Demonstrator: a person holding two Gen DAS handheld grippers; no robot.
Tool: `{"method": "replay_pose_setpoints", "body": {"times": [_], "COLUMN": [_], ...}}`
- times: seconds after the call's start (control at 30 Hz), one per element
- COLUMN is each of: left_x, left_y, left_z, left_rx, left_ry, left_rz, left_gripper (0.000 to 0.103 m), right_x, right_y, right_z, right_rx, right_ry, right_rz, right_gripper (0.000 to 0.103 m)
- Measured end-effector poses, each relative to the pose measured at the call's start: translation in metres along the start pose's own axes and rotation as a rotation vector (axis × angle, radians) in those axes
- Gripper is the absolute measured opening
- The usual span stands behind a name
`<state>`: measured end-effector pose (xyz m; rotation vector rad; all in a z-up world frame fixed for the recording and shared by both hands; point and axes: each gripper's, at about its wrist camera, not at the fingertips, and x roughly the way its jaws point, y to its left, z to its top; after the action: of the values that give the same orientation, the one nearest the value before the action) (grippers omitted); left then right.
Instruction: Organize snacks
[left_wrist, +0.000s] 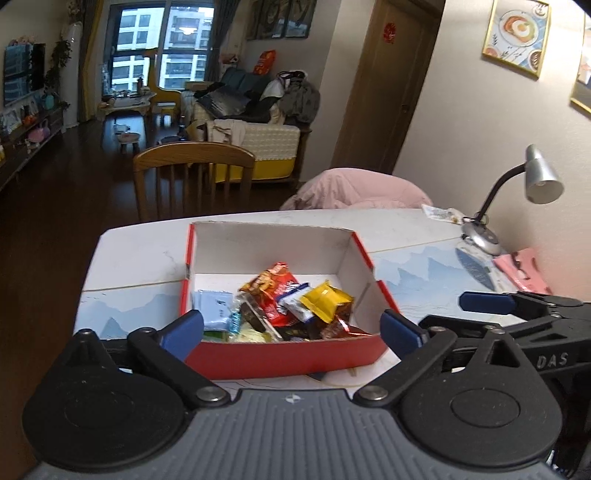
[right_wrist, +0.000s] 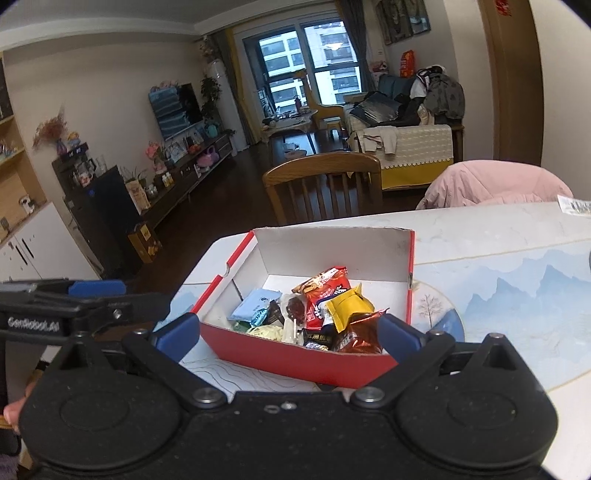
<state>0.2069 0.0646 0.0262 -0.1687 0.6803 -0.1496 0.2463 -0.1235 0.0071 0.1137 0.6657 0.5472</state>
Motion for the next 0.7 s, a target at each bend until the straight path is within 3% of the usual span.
{"method": "replay_pose_setpoints", "body": {"times": [0.3, 0.7], "left_x": [-0.02, -0.032], "left_y": [-0.002, 0.0], "left_z": [-0.009, -0.015], "left_rx": [-0.029, -0.052], "left_ry": [-0.05, -0.092], "left_rz": [0.038, 0.109], "left_gripper": [0.103, 0.103], "right_x": [-0.014, -0.015], "right_y": [0.007, 0.014], "right_z": [-0.006, -0.009], "right_rx": [-0.004, -0.009], "right_ry": [-0.043, -0.034], "right_rz": [-0.009, 0.014], "right_gripper": [0.103, 0.103]}}
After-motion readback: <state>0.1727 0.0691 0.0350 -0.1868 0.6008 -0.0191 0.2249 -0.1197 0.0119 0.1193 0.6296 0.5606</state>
